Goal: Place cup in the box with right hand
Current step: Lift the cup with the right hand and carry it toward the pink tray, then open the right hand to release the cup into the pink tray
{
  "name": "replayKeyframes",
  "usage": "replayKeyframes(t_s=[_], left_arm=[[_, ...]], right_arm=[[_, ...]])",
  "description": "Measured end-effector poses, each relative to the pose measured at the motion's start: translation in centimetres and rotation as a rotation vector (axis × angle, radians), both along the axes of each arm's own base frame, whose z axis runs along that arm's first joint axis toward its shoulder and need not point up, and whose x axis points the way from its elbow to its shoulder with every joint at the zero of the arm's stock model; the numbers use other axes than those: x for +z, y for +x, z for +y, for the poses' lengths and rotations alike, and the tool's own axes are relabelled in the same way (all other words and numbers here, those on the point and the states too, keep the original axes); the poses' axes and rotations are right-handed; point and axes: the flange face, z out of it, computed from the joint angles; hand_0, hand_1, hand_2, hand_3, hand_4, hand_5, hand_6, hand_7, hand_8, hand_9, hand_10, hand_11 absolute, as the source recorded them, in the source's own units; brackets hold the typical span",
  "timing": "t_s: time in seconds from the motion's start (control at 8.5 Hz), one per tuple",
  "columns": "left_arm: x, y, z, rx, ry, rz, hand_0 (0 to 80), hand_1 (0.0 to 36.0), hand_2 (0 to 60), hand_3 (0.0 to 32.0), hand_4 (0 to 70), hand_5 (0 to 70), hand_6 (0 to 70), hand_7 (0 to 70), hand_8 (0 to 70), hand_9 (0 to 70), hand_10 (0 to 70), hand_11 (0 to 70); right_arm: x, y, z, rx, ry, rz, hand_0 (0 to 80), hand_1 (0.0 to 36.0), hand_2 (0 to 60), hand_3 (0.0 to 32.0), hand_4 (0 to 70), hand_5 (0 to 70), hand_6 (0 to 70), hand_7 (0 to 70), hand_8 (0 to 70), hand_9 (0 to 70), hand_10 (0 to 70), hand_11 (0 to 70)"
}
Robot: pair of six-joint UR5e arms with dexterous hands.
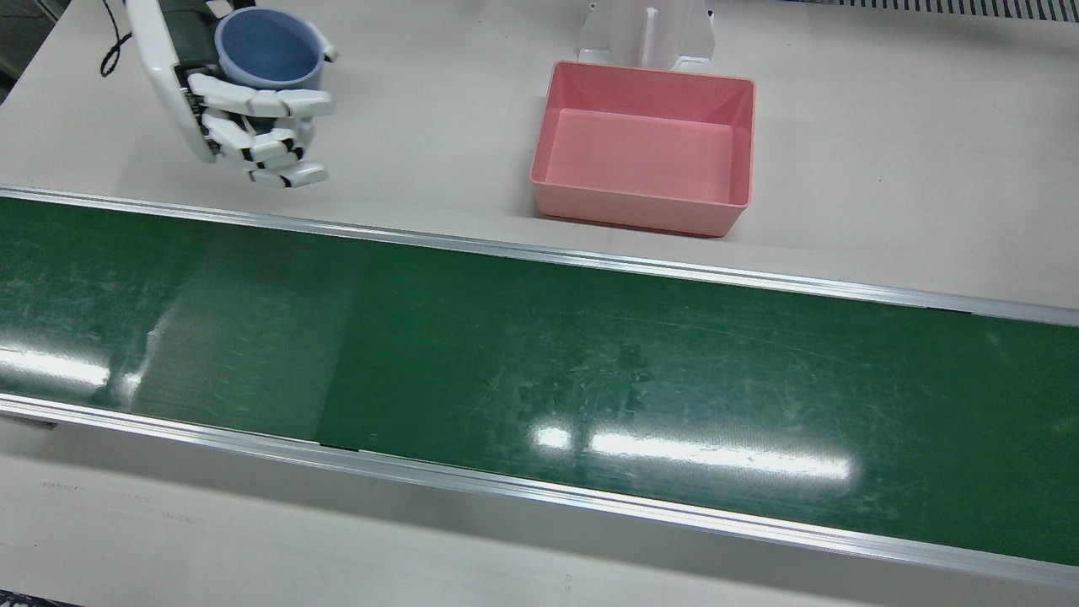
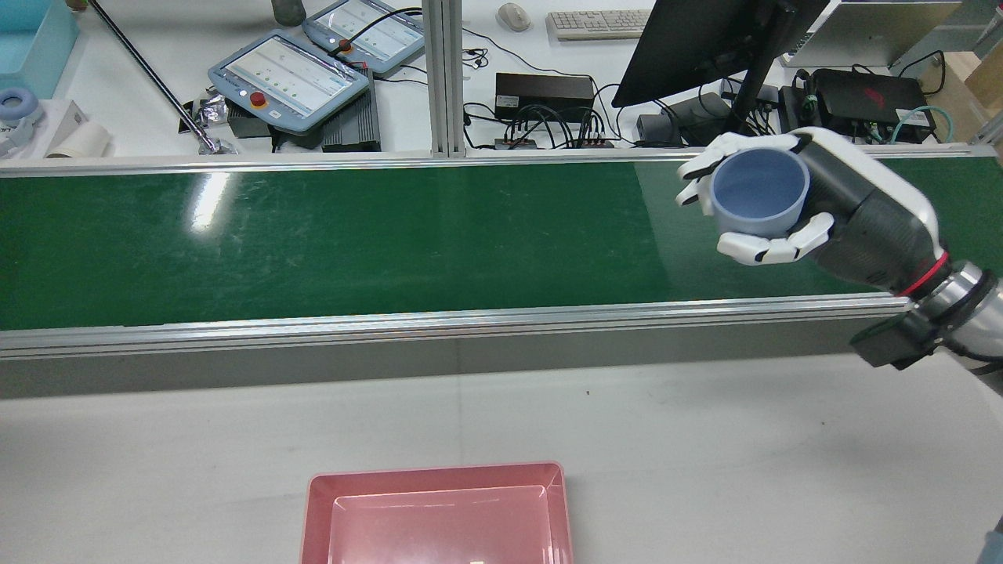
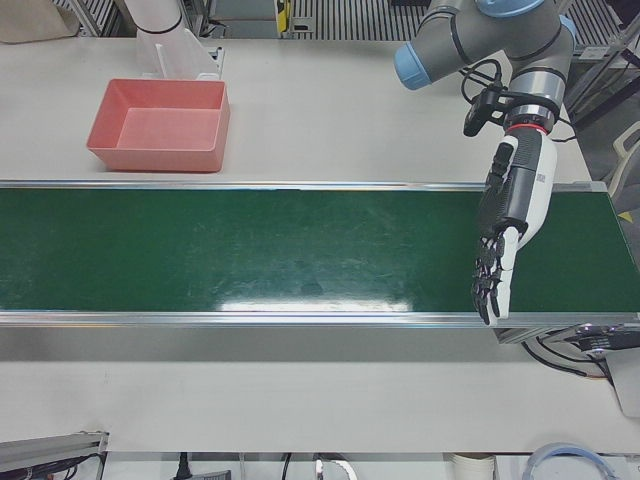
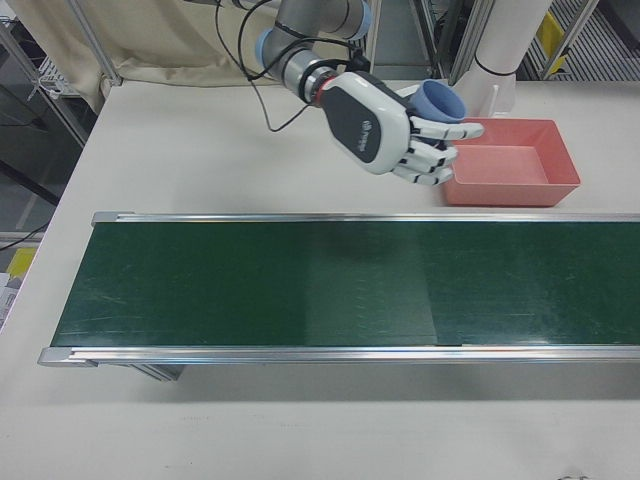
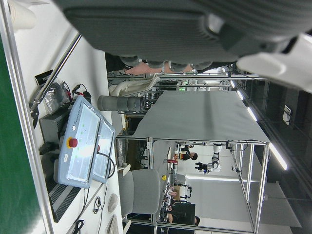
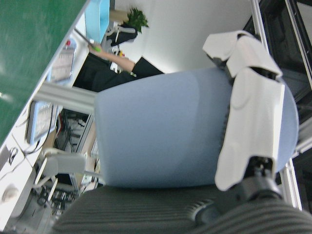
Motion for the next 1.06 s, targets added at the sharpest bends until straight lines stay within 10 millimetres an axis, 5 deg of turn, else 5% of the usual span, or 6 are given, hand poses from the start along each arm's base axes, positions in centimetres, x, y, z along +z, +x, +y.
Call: replayKeyframes(t_s=[0.35, 0.47, 0.59, 0.71, 0.82, 1.06], left_arm=[[0.0, 0.0, 0.0, 0.0, 0.0, 0.0, 0.0, 0.0, 0.0, 0.0, 0.0, 0.0, 0.0, 0.0, 0.0, 0.0, 0.0, 0.0], [0.0, 0.0, 0.0, 0.0, 0.0, 0.0, 0.0, 0.0, 0.0, 0.0, 0.0, 0.0, 0.0, 0.0, 0.0, 0.0, 0.0, 0.0], [0.0, 0.0, 0.0, 0.0, 0.0, 0.0, 0.0, 0.0, 0.0, 0.0, 0.0, 0.0, 0.0, 0.0, 0.0, 0.0, 0.0, 0.0], [0.0, 0.0, 0.0, 0.0, 0.0, 0.0, 0.0, 0.0, 0.0, 0.0, 0.0, 0.0, 0.0, 0.0, 0.0, 0.0, 0.0, 0.0], [0.0, 0.0, 0.0, -0.001, 0.0, 0.0, 0.0, 0.0, 0.0, 0.0, 0.0, 0.0, 0.0, 0.0, 0.0, 0.0, 0.0, 0.0], [0.0, 0.0, 0.0, 0.0, 0.0, 0.0, 0.0, 0.0, 0.0, 0.0, 0.0, 0.0, 0.0, 0.0, 0.0, 0.0, 0.0, 0.0]], right_arm=[[-5.0, -13.7, 8.3, -0.209, 0.082, -0.014, 59.5, 36.0, 60.0, 0.0, 20.0, 14.7, 21.6, 70.0, 27.1, 47.7, 17.8, 29.5], [-6.2, -17.6, 11.6, -0.255, 0.099, -0.015, 62.2, 33.1, 45.0, 0.0, 17.1, 11.5, 14.3, 51.9, 14.1, 27.5, 10.9, 19.1], [-6.8, -19.8, 13.8, -0.28, 0.108, -0.01, 56.9, 20.2, 7.6, 0.0, 14.2, 7.9, 8.6, 28.2, 5.9, 13.4, 6.8, 12.4], [-6.9, -20.8, 15.1, -0.294, 0.112, -0.003, 44.4, 9.2, 9.8, 0.0, 9.4, 3.2, 3.6, 10.2, 0.0, 1.1, 2.5, 4.9], [-6.9, -21.3, 15.8, -0.302, 0.114, 0.002, 43.5, 3.0, 2.4, 0.0, 13.1, 1.9, 3.0, 9.4, 0.0, 0.4, 1.5, 3.1], [-6.9, -21.8, 16.5, -0.315, 0.116, 0.006, 43.5, 5.0, 5.4, 0.0, 11.6, 2.2, 3.5, 11.5, 0.0, 0.9, 1.7, 3.5]])
